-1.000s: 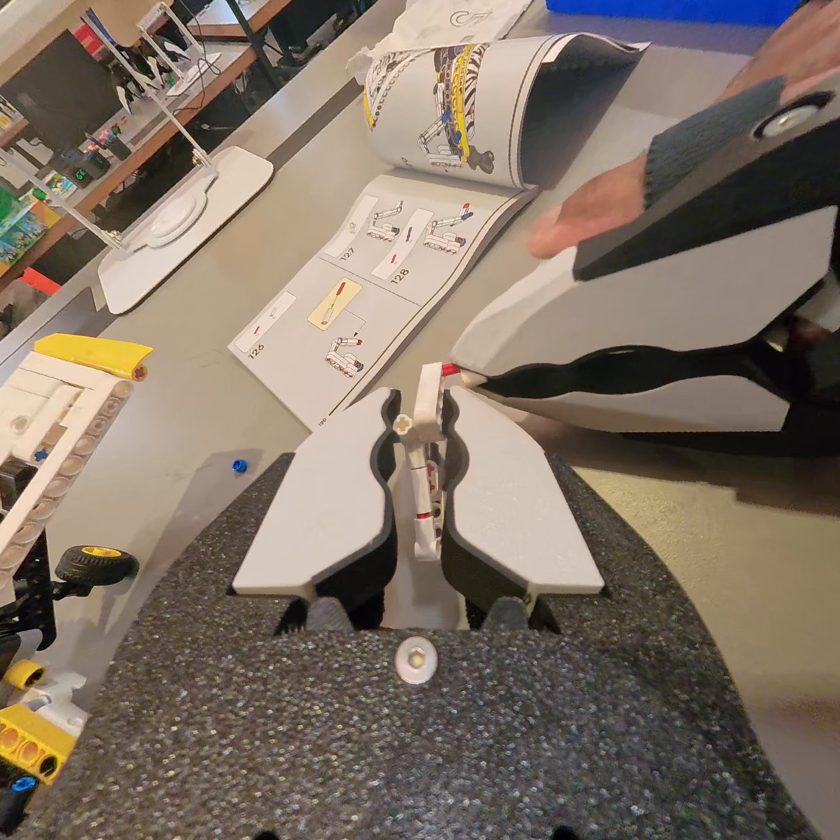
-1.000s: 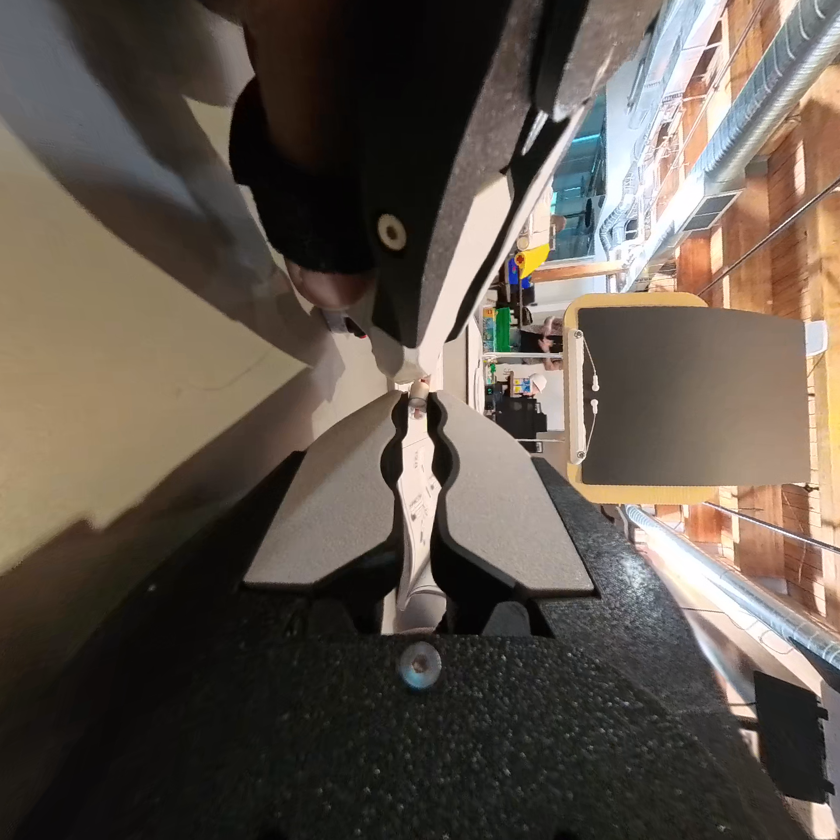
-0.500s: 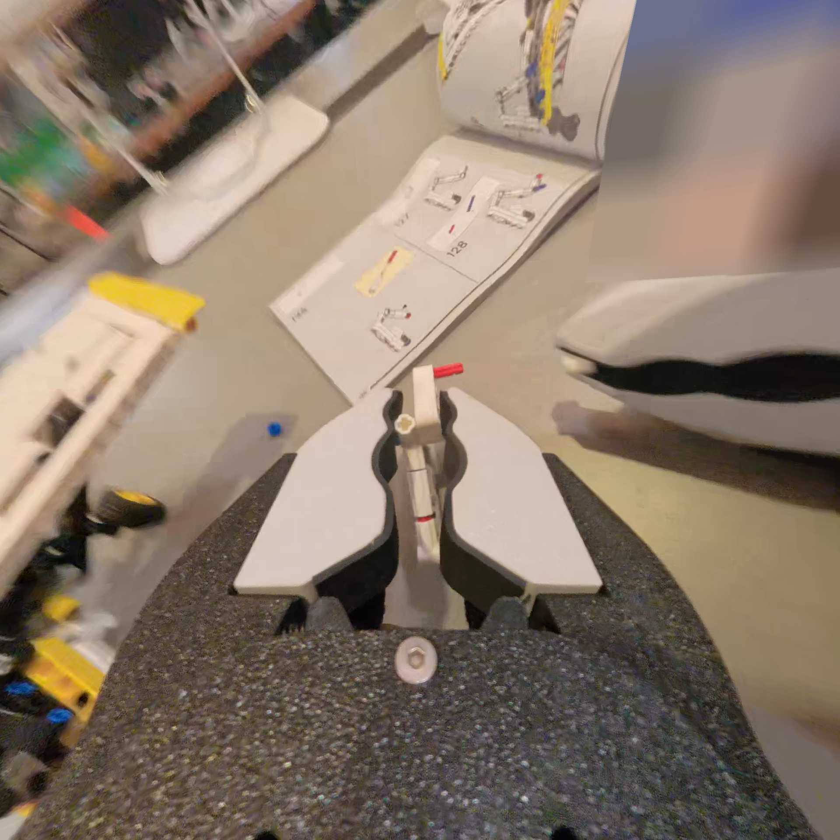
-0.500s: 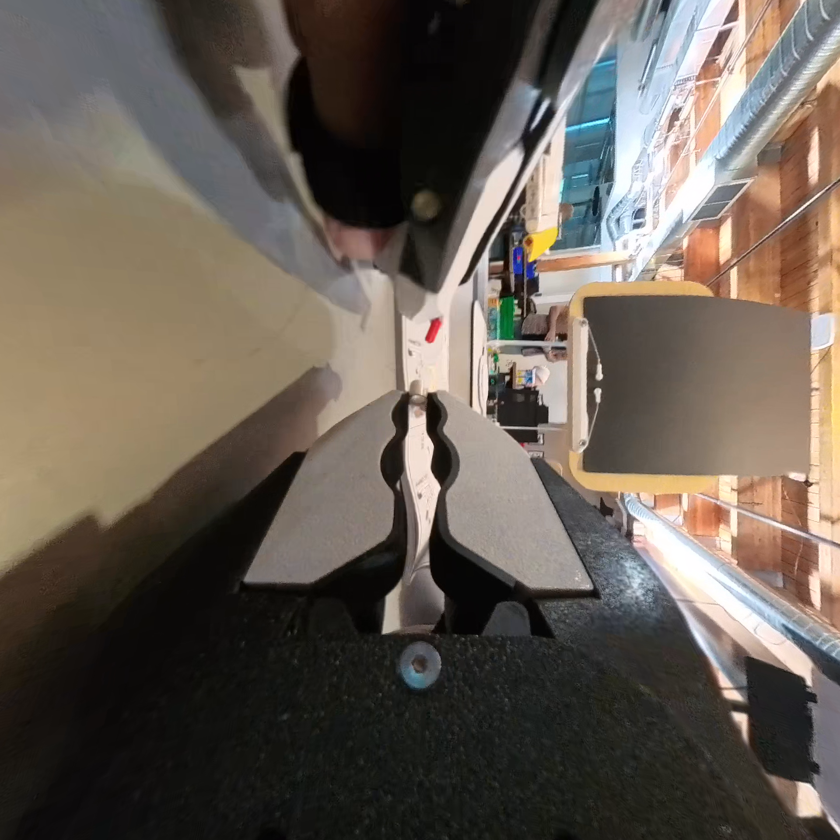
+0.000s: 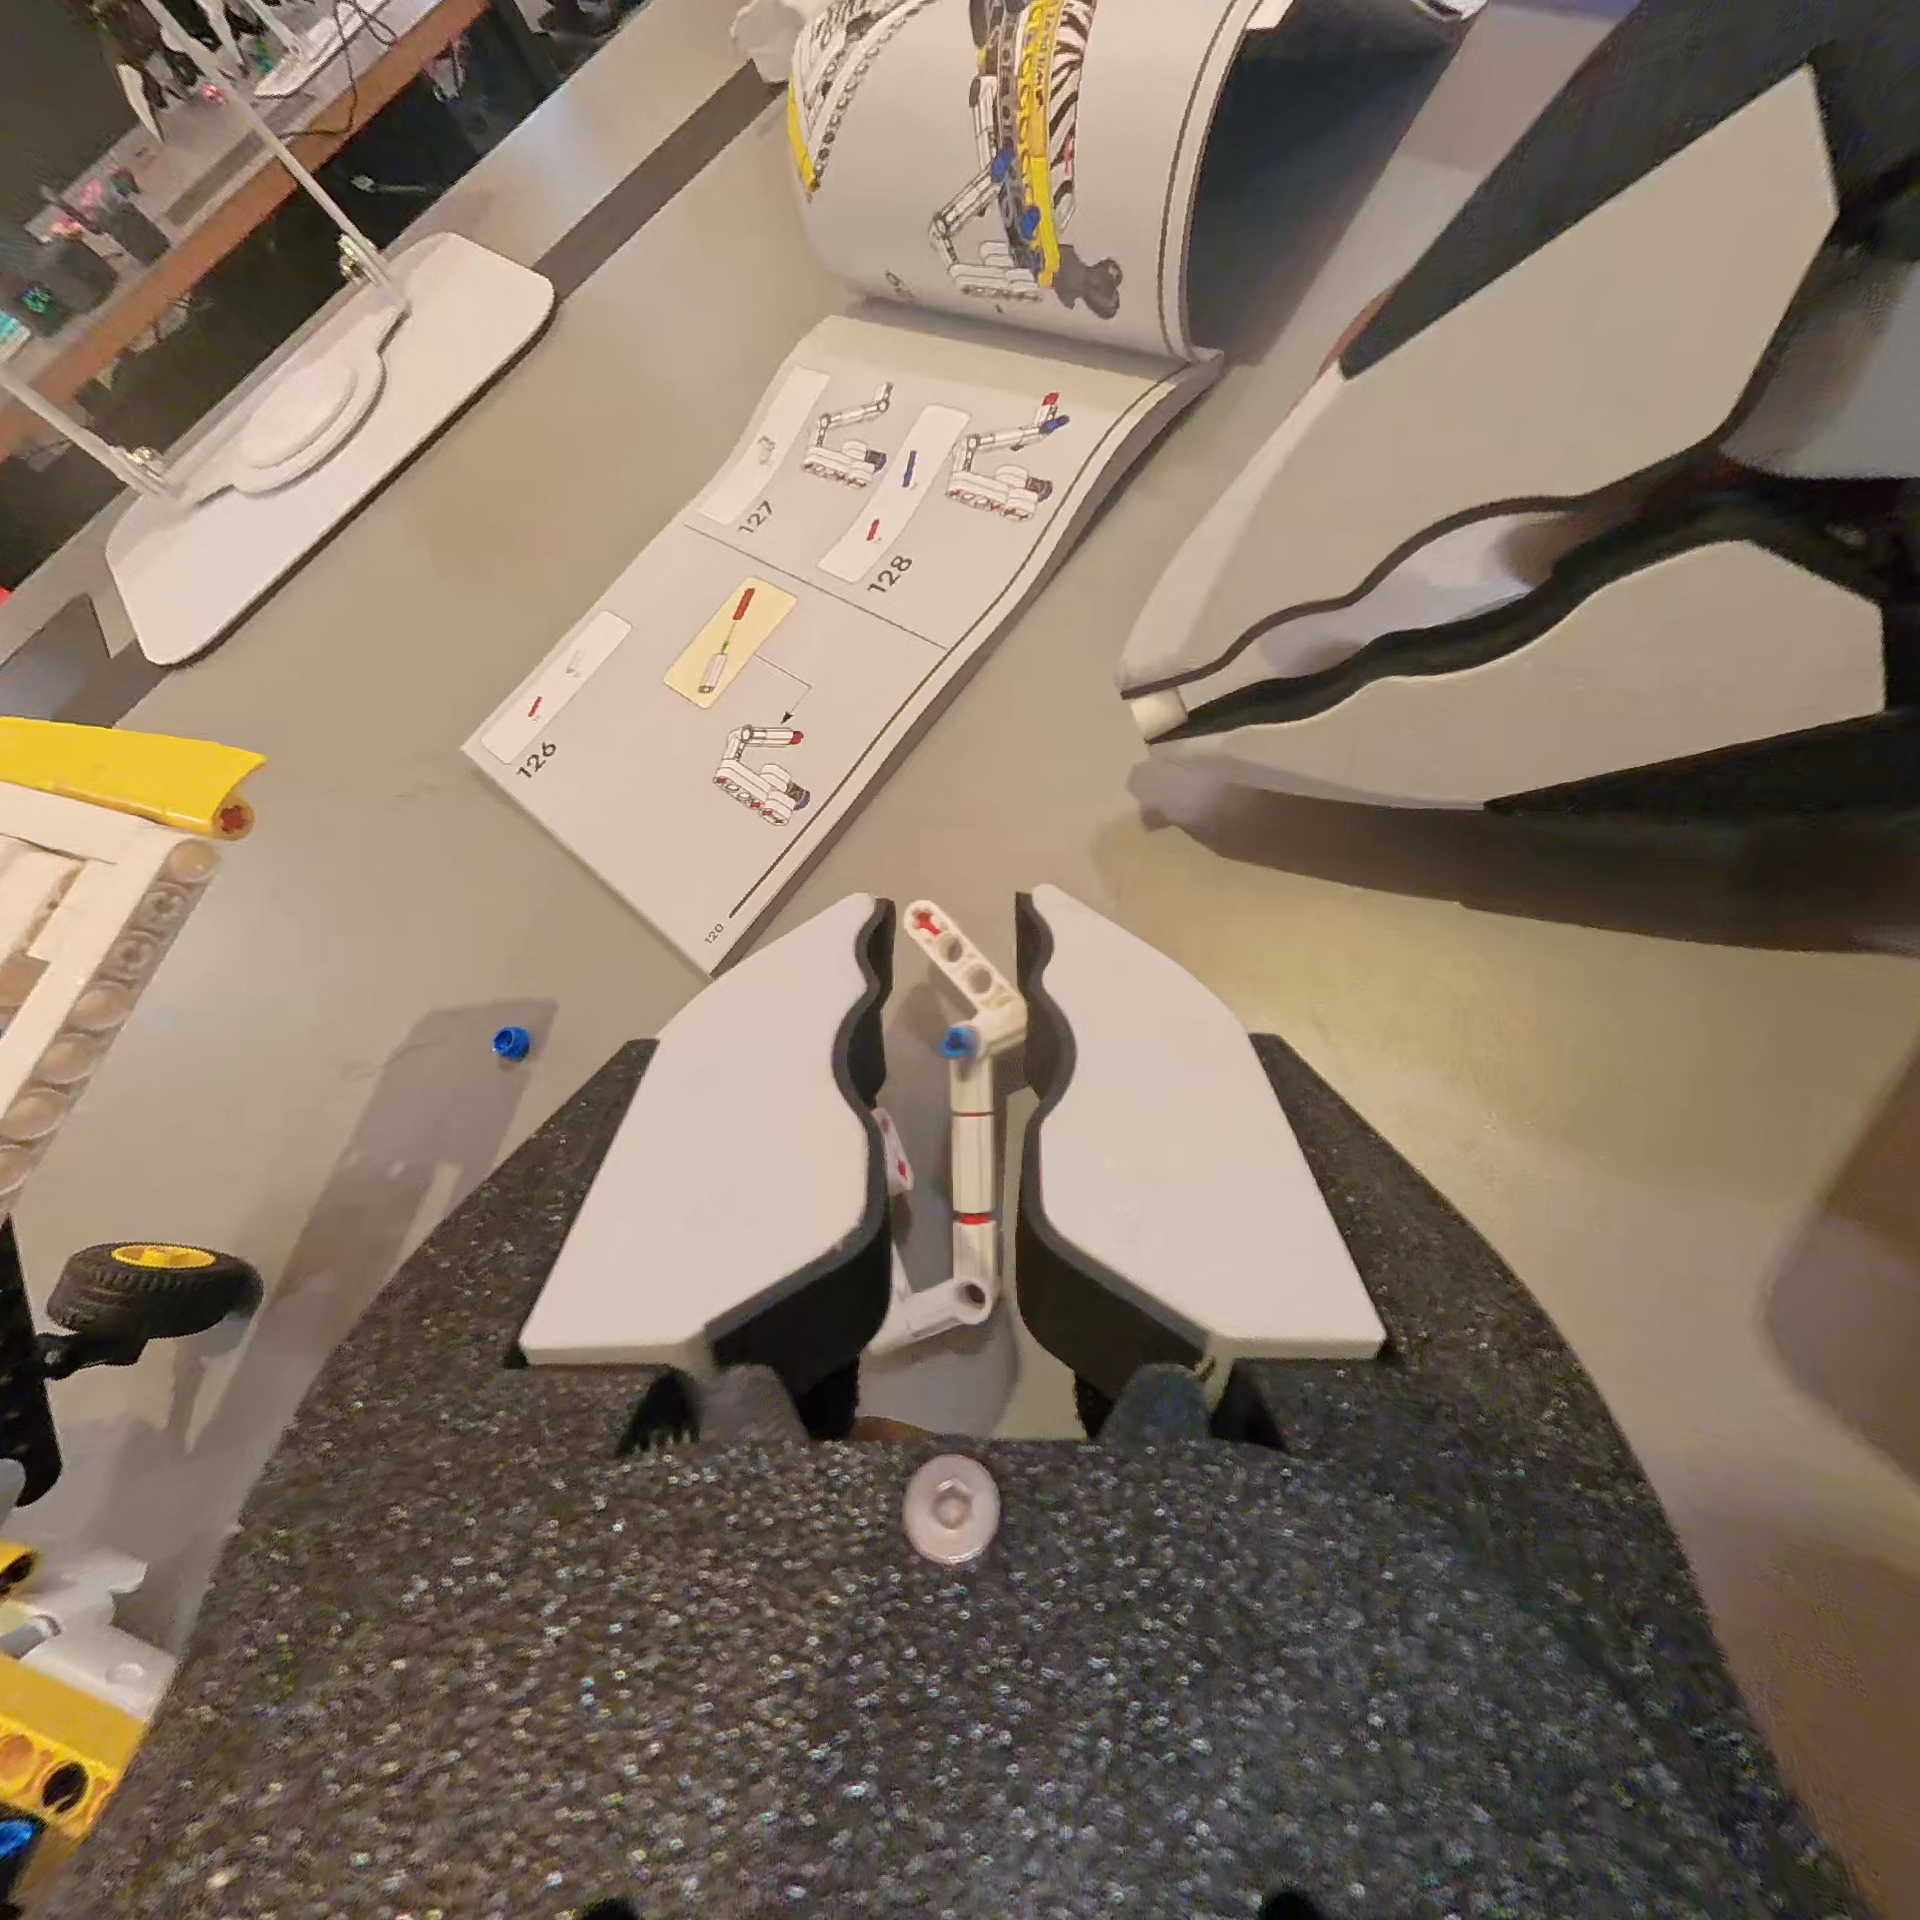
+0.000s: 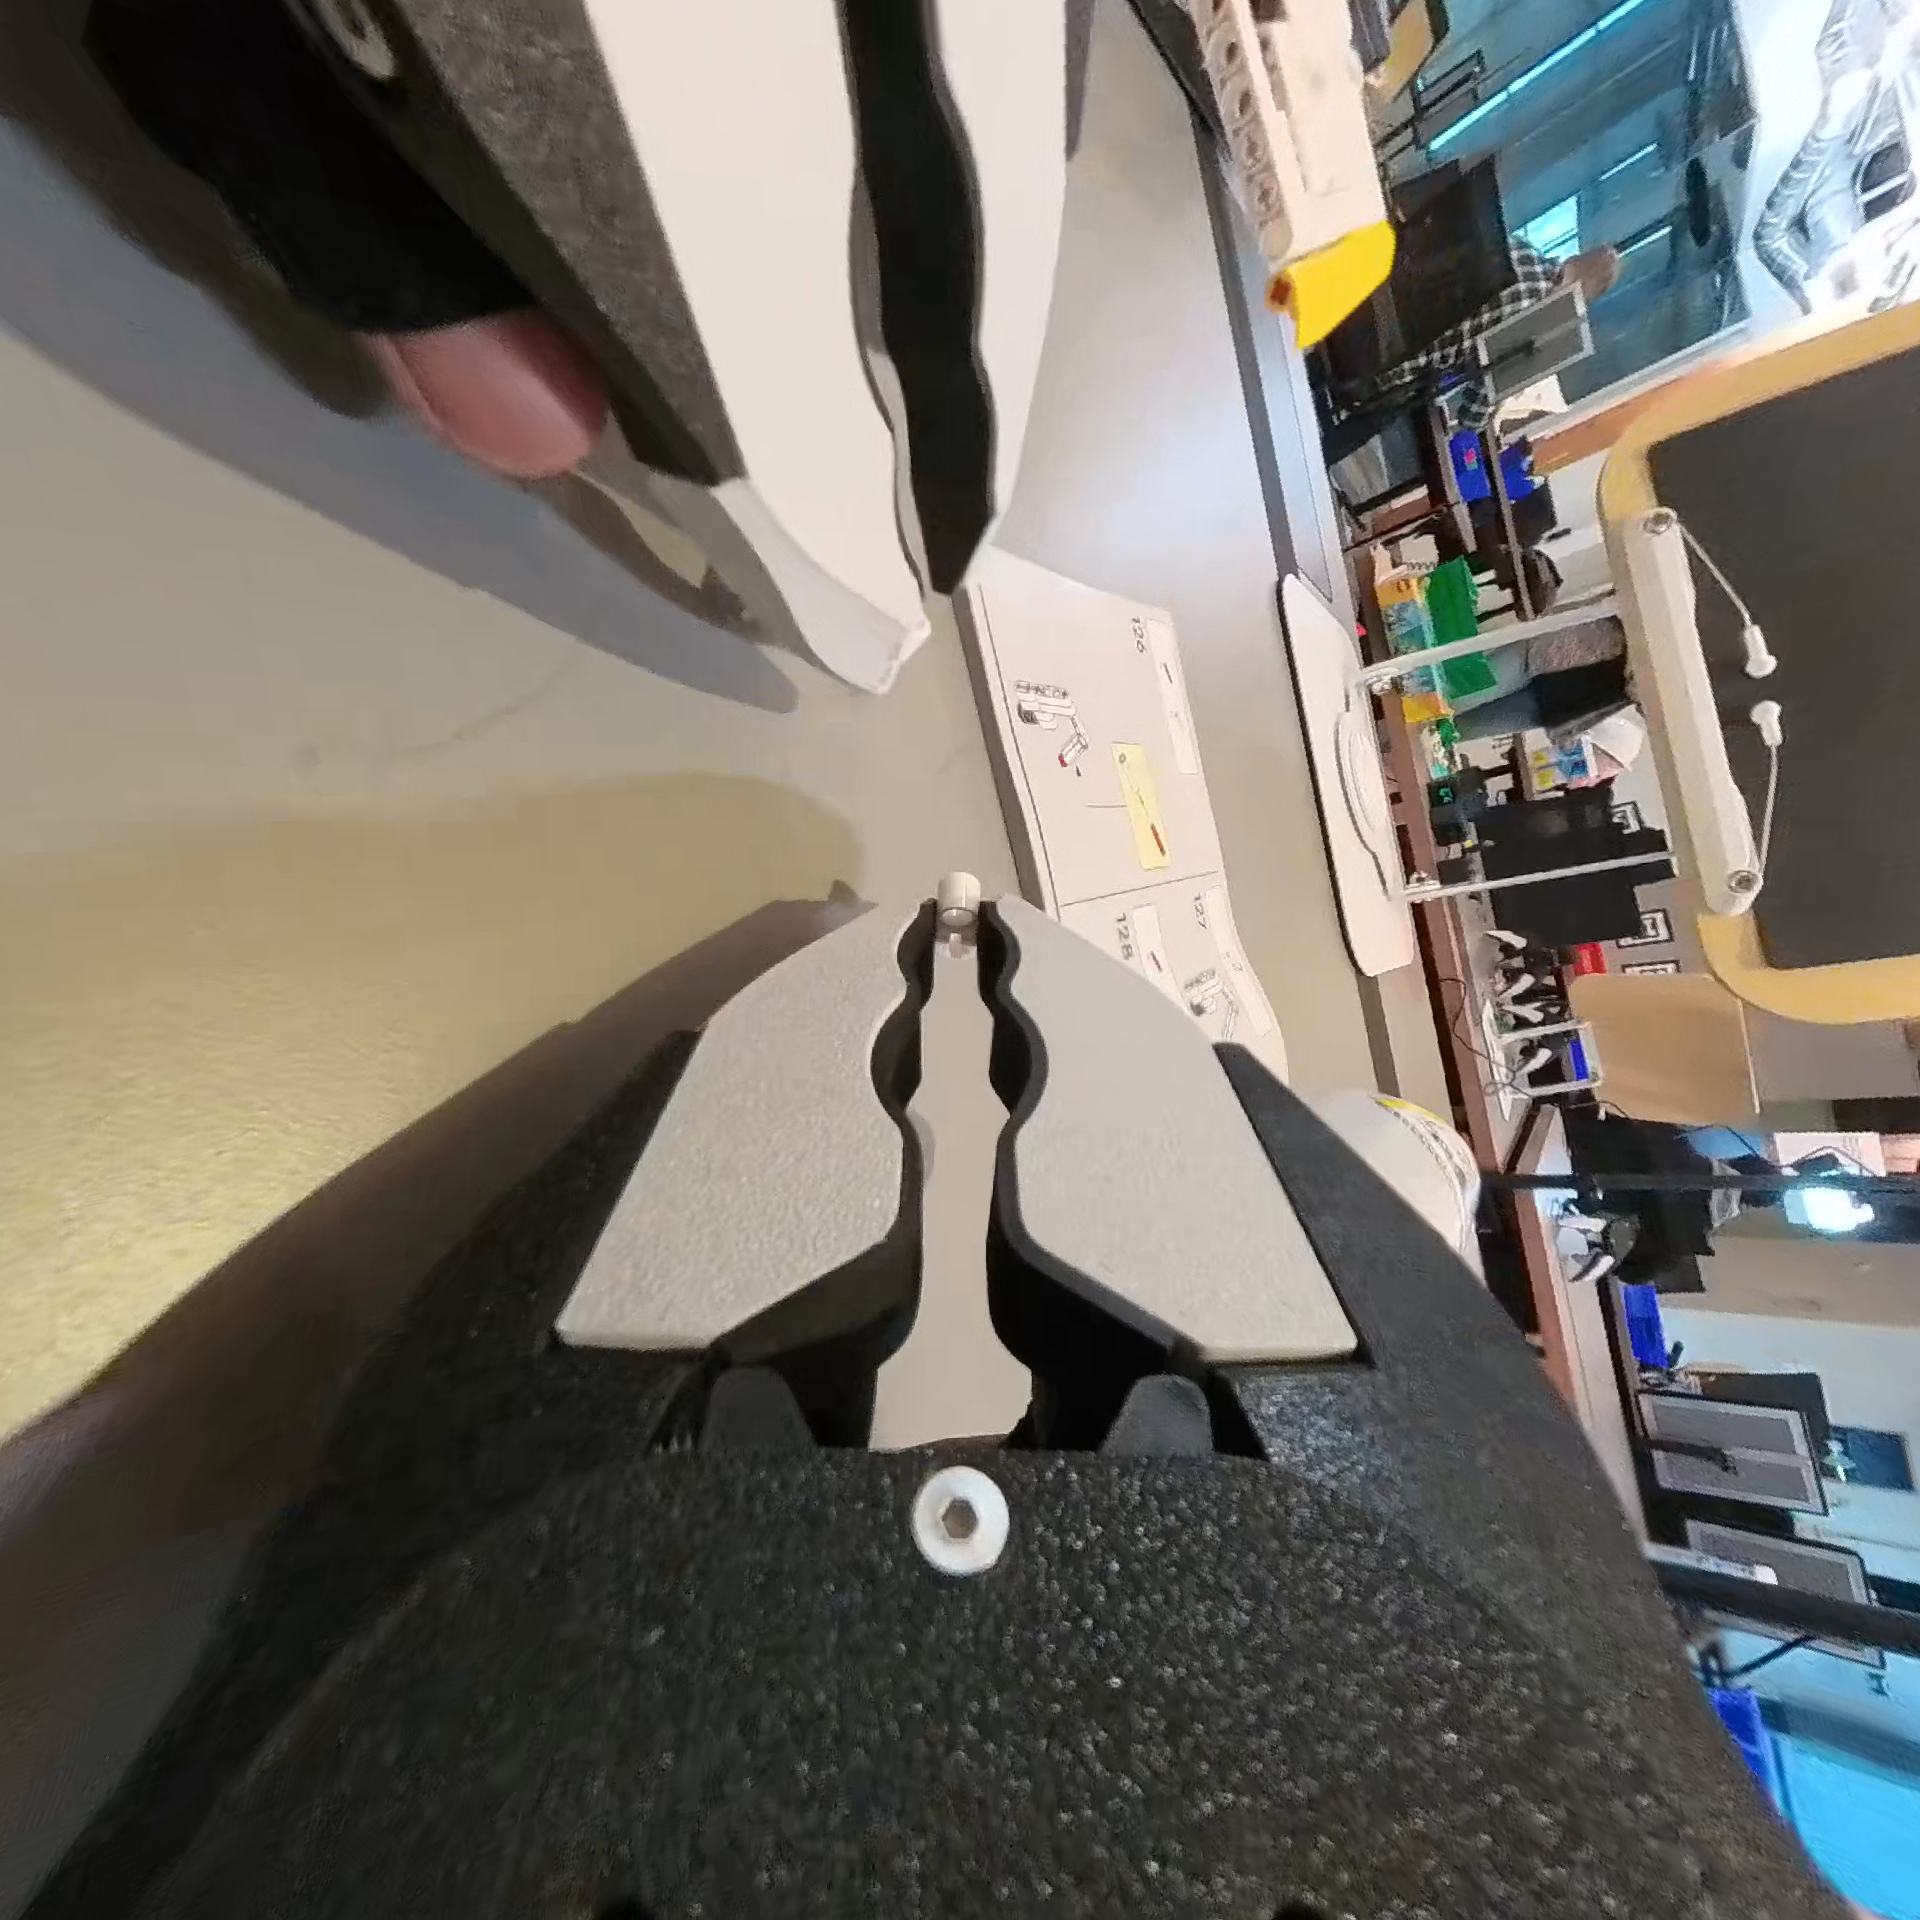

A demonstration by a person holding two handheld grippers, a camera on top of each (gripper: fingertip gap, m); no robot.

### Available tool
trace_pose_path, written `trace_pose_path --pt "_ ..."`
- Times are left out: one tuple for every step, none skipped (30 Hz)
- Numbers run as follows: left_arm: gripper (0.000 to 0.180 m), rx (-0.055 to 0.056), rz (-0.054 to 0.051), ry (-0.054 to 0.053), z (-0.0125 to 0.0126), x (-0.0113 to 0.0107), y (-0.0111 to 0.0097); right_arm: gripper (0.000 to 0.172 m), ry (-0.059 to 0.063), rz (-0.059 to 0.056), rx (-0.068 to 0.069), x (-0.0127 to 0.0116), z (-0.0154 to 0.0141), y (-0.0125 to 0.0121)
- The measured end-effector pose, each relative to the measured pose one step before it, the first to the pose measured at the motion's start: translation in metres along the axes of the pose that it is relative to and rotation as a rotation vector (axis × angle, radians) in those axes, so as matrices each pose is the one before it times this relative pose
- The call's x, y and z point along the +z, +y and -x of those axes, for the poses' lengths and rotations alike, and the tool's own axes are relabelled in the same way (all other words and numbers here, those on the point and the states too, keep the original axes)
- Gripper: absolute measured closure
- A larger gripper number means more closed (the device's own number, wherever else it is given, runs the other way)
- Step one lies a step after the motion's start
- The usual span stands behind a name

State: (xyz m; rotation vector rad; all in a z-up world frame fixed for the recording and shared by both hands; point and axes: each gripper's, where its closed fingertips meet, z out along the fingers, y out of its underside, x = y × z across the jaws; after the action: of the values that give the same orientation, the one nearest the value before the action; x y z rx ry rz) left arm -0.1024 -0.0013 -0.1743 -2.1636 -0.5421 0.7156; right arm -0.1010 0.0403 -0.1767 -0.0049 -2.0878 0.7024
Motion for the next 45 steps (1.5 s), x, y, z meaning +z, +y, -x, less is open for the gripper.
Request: trace_pose_path --pt "0.157 -0.004 -0.0014 0.0097 -0.00052 -0.00029 -0.00002 0.164 -0.0025 -0.0036 -0.0033 -0.00041 0.00073 -0.0009" --pt "0.157 -0.0063 -0.0044 0.0072 -0.00012 -0.00053 -0.0004 0.164 -0.0025 -0.0006 0.0028 -0.00026 0.00025 -0.00021" --pt "0.157 -0.0051 -0.0071 0.0049 -0.00009 -0.00072 -0.00076 0.164 -0.0019 -0.0001 0.0073 -0.00028 -0.00021 0.00012" --pt "0.157 -0.0021 -0.0062 0.0052 -0.00024 -0.00069 -0.00059 0.163 -0.0022 -0.0004 0.0108 -0.00032 -0.00056 0.00031" --pt "0.157 -0.0001 -0.0033 0.0057 -0.0006 -0.0004 -0.00033 0.162 -0.0053 -0.0026 0.012 -0.00066 -0.00046 0.00019" --pt "0.157 0.0014 -0.0015 0.0057 -0.00066 -0.00019 -0.00013 0.16 -0.0071 -0.0071 0.0121 -0.00081 -0.00032 -0.00048" --pt "0.157 0.0031 -0.0013 0.0048 -0.00079 -0.00022 -0.0001 0.156 -0.0057 -0.0085 0.014 -0.00108 -0.00065 -0.00077" --pt "0.157 0.0025 -0.0008 0.0034 -0.00055 -0.00007 -0.00012 0.153 -0.0096 -0.0074 0.0183 -0.00101 -0.0003 -0.00075" --pt "0.157 0.0004 0.0007 0.0032 -0.00036 0.00007 0.00002 0.149 -0.0149 -0.0074 0.0222 -0.00102 0.00025 -0.00084" --pt "0.157 -0.0002 0.0021 0.0044 -0.00044 0.00014 0.00026 0.145 -0.0174 -0.0099 0.0186 -0.00108 0.00064 -0.00111" --pt "0.157 -0.0005 0.0022 0.0026 -0.00022 0.00014 0.00026 0.142 -0.015 -0.0055 0.0135 -0.00099 0.00072 -0.00026" --pt "0.157 -0.0006 0.0023 0.0023 -0.00017 0.00025 0.00021 0.142 -0.011 -0.0022 0.0106 -0.0007 0.0002 0.00036" --pt "0.157 0.0005 0.0027 0.0033 -0.00043 0.00016 0.00022 0.14 -0.0104 -0.0036 0.0092 -0.00077 0.00021 0.00025" --pt "0.157 0.0009 0.0006 0.001 -0.00015 0.00007 0.0001 0.14 -0.0127 -0.0042 0.0086 -0.00066 0.00059 0.00027" --pt "0.157 0.0008 -0.0007 -0.0003 -0.00003 -0.00012 -0.00015 0.139 -0.0124 -0.0042 0.0093 -0.00061 0.00054 0.00027" --pt "0.158 0.001 -0.0009 0.0007 -0.0001 -0.00017 -0.0001 0.139 -0.0114 -0.0024 0.012 -0.00042 0.00021 0.00044" --pt "0.158 0.0002 -0.0033 -0.0003 0.00003 -0.00023 -0.00037 0.14 -0.0124 -0.0018 0.0118 -0.00032 0.00034 0.0005" --pt "0.158 -0.0005 -0.003 0.0002 0.00008 -0.00031 -0.00036 0.14 -0.0092 0.0017 0.0101 -0.00026 -0.00003 0.001" --pt "0.158 -0.0007 -0.0013 0.0005 -0.00005 -0.00014 -0.00012 0.14 -0.0054 0.0052 0.0061 -0.00039 -0.00035 0.00122" --pt "0.158 0.0002 -0.0005 0.0011 -0.00005 -0.00008 -0.00009 0.14 -0.0035 0.0068 0.0016 -0.00049 -0.00038 0.0014" --pt "0.158 0.0012 -0.0004 0.0004 -0.00013 -0.00009 -0.00002 0.14 -0.0012 0.01 0.0024 -0.00054 -0.00071 0.00191" --pt "0.158 0.0013 -0.0001 -0.0008 -0.00001 -0.00005 -0.00005 0.14 -0.0038 0.0083 0.0045 -0.00056 -0.0006 0.0018" --pt "0.158 0.0015 -0.0004 -0.0009 -0.00002 0.00002 0.0 0.14 -0.0045 0.0086 0.0101 -0.00073 -0.00057 0.00205" --pt "0.158 0.002 -0.0005 -0.0007 -0.00019 -0.00009 -0.00013 0.14 -0.0057 0.0088 0.0166 -0.00074 -0.00083 0.00232" --pt "0.158 0.0026 -0.0006 -0.0001 -0.0002 -0.00008 -0.00001 0.14 -0.0055 0.0084 0.0225 -0.00096 -0.00125 0.00261" --pt "0.158 0.002 -0.0016 -0.0007 -0.00008 -0.00013 -0.00015 0.14 -0.0031 0.0087 0.0272 -0.0009 -0.00177 0.00291" --pt "0.158 0.0009 -0.0025 0.0002 -0.00011 -0.00029 -0.00031 0.139 -0.0014 0.0094 0.0298 -0.00104 -0.00217 0.0032" --pt "0.158 -0.001 -0.0014 0.0006 -0.00005 -0.00031 0.0 0.138 -0.0027 0.0094 0.032 -0.00096 -0.00209 0.00313" --pt "0.158 -0.0049 0.0014 -0.0022 0.00056 -0.00038 0.00034 0.138 -0.0076 0.01 0.037 -0.00088 -0.00144 0.00297" --pt "0.158 -0.0115 0.0053 -0.0025 0.00079 -0.00053 0.00086 0.138 -0.0156 0.0085 0.0418 -0.0004 -0.00042 0.00239" --pt "0.158 -0.022 0.0146 0.0059 -0.00025 -0.00073 0.00223 0.137 -0.019 0.0081 0.0414 -0.00003 0.00018 0.0016" --pt "0.158 -0.0253 0.0144 0.0129 -0.00132 -0.00098 0.00219 0.135 -0.0117 0.0095 0.0305 0.00047 -0.00056 0.00139" --pt "0.158 -0.0182 0.0051 0.0075 -0.00068 -0.00147 0.00124 0.133 -0.0092 0.0081 0.0139 0.00062 -0.00038 0.00084" --pt "0.158 -0.0104 0.0013 0.0001 -0.00008 -0.0016 0.00091 0.133 -0.0168 0.0066 0.0061 0.00086 0.00067 0.00048" --pt "0.158 -0.0051 0.007 -0.0028 0.00039 -0.00109 0.00167 0.134 -0.0189 0.0081 0.0086 0.00126 0.00042 0.00042" --pt "0.158 0.0013 0.0076 -0.0001 -0.00011 -0.00043 0.00185 0.134 -0.0159 0.008 0.014 0.0017 -0.00063 0.00031" --pt "0.158 0.0052 0.0005 0.0016 -0.00044 -0.00026 0.00046 0.134 -0.0151 0.0068 0.0178 0.00193 -0.00097 0.00019" --pt "0.158 0.0039 -0.0023 0.0014 -0.00051 -0.00018 -0.0002 0.134 -0.0163 0.0098 0.0211 0.00213 -0.00084 0.00023" --pt "0.158 0.0035 0.0027 0.0011 -0.00048 0.00027 0.00037 0.134 -0.0166 0.0115 0.0215 0.00218 -0.00025 0.00021" --pt "0.158 0.0049 0.0075 0.0038 -0.00078 0.00067 0.00093 0.136 -0.0186 0.0107 0.0185 0.00198 0.00096 0.00001" --pt "0.158 0.0057 0.008 0.0029 -0.00087 0.00064 0.00091 0.143 -0.0234 0.0091 0.0137 0.00156 0.00269 -0.00011" --pt "0.158 0.0042 0.0046 -0.0006 -0.00033 0.00049 0.00056 0.152 -0.0195 0.0056 0.0085 0.00114 0.00324 -0.00033" --pt "0.158 0.0015 0.0039 -0.0017 -0.00002 0.00036 0.00043 0.156 -0.0022 0.0027 0.0023 0.0006 0.00147 -0.00047" --pt "0.158 -0.0007 0.0058 -0.0009 0.00014 0.00039 0.00079 0.156 0.0146 0.0045 -0.0061 -0.00011 -0.00029 0.00005" --pt "0.158 -0.0024 0.0082 -0.0001 0.00033 0.0005 0.00112 0.156 0.0207 0.0036 -0.0127 -0.00089 -0.00061 0.00044"
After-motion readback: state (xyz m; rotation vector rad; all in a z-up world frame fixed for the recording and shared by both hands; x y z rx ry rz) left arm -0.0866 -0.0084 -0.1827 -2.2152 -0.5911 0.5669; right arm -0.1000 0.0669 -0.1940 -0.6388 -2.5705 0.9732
